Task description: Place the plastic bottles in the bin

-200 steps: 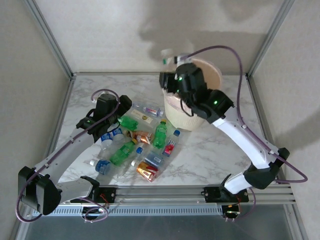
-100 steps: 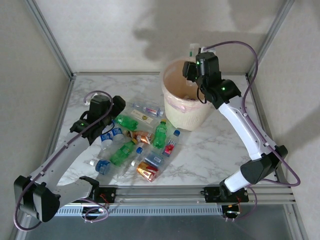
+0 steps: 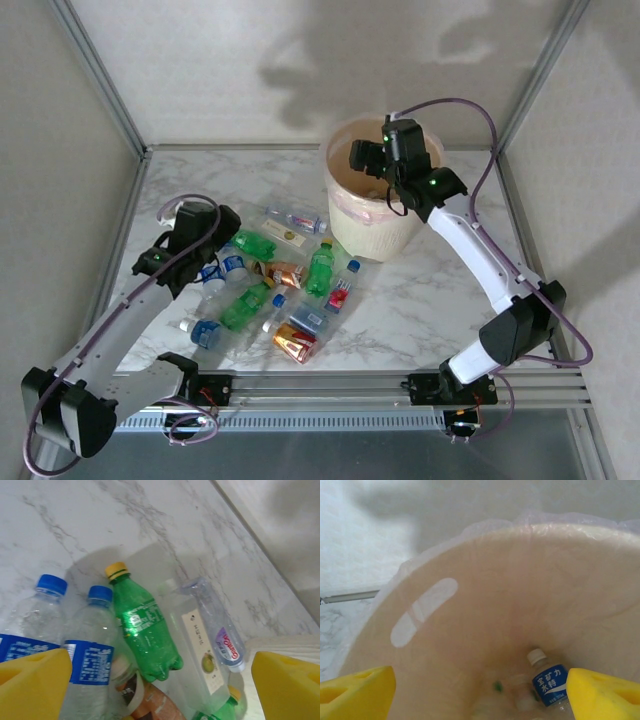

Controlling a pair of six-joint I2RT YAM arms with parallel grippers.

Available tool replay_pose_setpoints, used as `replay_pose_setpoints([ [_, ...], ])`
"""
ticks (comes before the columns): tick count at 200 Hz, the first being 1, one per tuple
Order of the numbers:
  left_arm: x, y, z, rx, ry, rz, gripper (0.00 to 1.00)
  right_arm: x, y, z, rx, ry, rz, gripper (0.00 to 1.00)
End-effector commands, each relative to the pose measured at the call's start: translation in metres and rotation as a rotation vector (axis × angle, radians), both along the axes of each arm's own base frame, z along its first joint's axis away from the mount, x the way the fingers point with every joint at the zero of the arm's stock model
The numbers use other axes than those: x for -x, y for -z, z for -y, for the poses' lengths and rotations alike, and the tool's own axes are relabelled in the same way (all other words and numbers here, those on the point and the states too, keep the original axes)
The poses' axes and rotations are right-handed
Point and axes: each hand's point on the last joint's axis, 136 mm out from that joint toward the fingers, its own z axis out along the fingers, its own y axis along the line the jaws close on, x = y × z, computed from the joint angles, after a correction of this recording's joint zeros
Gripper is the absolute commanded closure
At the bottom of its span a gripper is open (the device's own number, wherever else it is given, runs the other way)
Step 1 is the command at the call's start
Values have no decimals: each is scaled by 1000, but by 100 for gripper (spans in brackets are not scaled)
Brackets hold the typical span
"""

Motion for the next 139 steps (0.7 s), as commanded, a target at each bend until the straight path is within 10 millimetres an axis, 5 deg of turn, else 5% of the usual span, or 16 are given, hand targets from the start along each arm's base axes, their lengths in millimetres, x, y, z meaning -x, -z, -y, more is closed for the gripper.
replay_pose_setpoints([
  [1,21,11,-23,-52,-81,-71,7,8,-35,-2,-51,-28,75,11],
  [21,32,19,-31,-68,-115,-121,7,23,-56,-13,-75,-97,113,11],
  [46,48,35,-38,-77,-144,-201,9,57,-75,-52,-61,-248,167,9],
  [81,79,64,-38,23,-211,-293,13,94,-60,-98,-10,-356,147,9],
  [139,119,70,-43,100,-319,-393,14,100,-33,-93,-23,-301,122,8],
])
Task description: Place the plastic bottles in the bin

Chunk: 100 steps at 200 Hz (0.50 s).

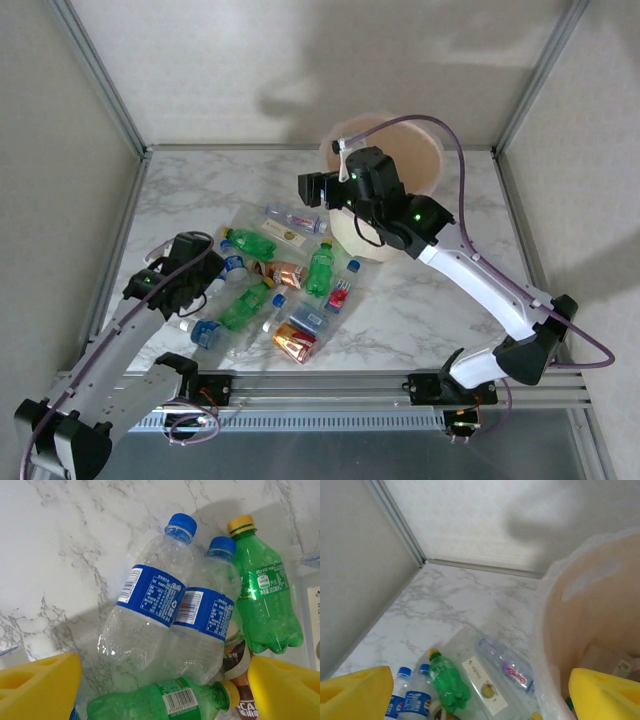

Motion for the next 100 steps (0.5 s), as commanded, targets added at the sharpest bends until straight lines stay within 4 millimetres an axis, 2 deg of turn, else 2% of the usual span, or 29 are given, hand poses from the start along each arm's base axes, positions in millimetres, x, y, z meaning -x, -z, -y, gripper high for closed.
replay_pose_setpoints([
  [1,36,6,-12,66,-209,-119,14,-1,-2,13,-22,64,25,8],
  [31,58,19,-2,66,-161,-251,16,-3,12,15,-6,86,3,8],
  [49,53,11,-6,16,-145,-242,15,4,17,3,-25,15,-23,8],
  [65,20,-15,-9,-39,-127,-133,13,28,22,-24,-53,-166,-48,9],
  [80,-23,-39,-5,-87,-60,-37,12,59,31,-52,-33,-294,-44,7],
  [100,-79,-64,5,-151,32,56,13,95,58,-85,22,-426,-102,8],
])
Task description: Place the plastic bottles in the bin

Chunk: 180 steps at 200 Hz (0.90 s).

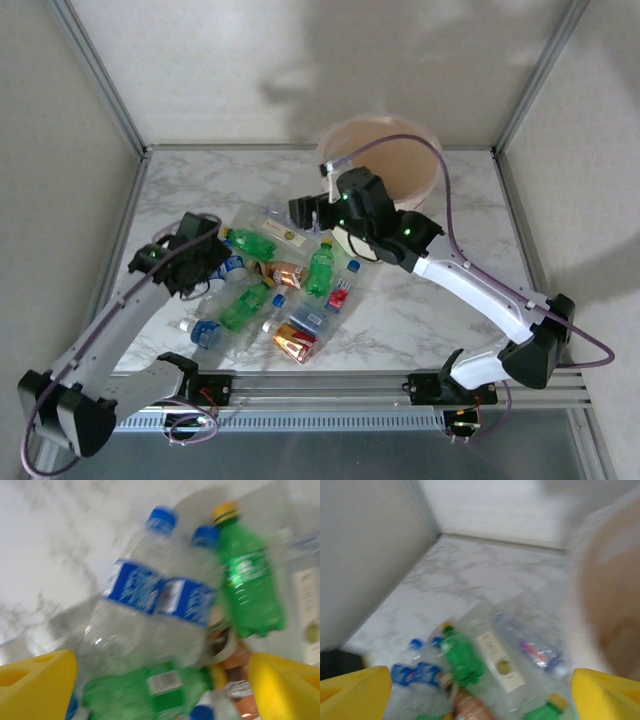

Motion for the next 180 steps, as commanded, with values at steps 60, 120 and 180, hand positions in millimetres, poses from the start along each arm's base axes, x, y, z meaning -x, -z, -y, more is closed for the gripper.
replay_pose_setpoints([
  [60,-135,-90,-11,-249,92,353,6,152,111,-121,206,-565,-155,12],
  [120,-143,-105,-53,-295,-9,395,5,192,180,-172,383,-678,-171,13],
  [180,-135,-81,-53,-226,-1,390,7,200,231,-193,496,-729,-221,16],
])
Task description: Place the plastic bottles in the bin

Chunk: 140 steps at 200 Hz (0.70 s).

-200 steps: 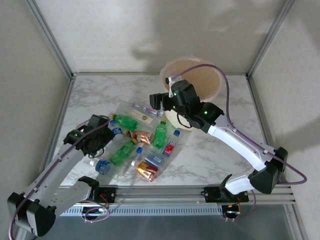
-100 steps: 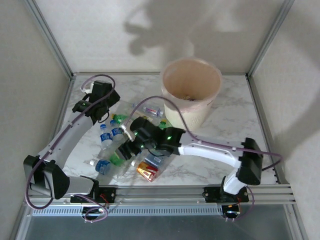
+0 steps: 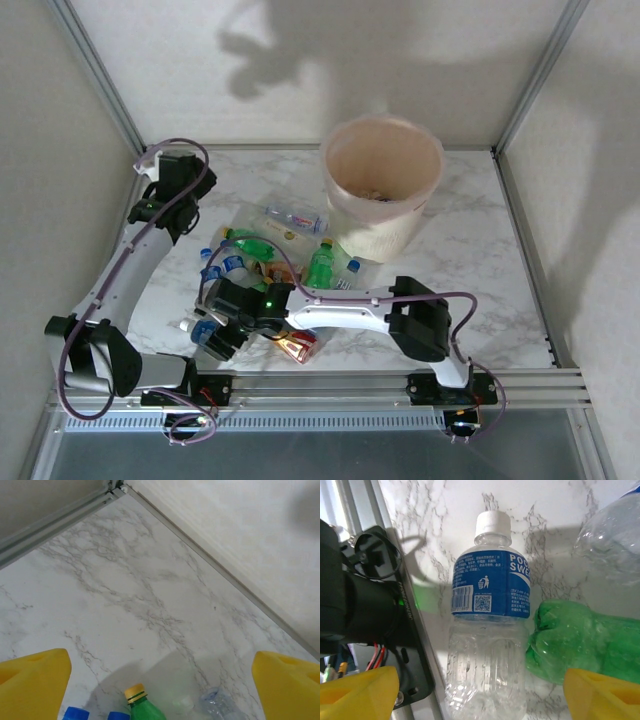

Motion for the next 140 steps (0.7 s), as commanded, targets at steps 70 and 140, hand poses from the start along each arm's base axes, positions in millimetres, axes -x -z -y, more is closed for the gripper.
replay_pose_setpoints([
  [70,13,16,-5,46,17,4,8,-2,43,-11,129,-2,40,15],
  [140,20,31,-15,59,-31,-15,8,1,69,-15,178,4,60,12],
])
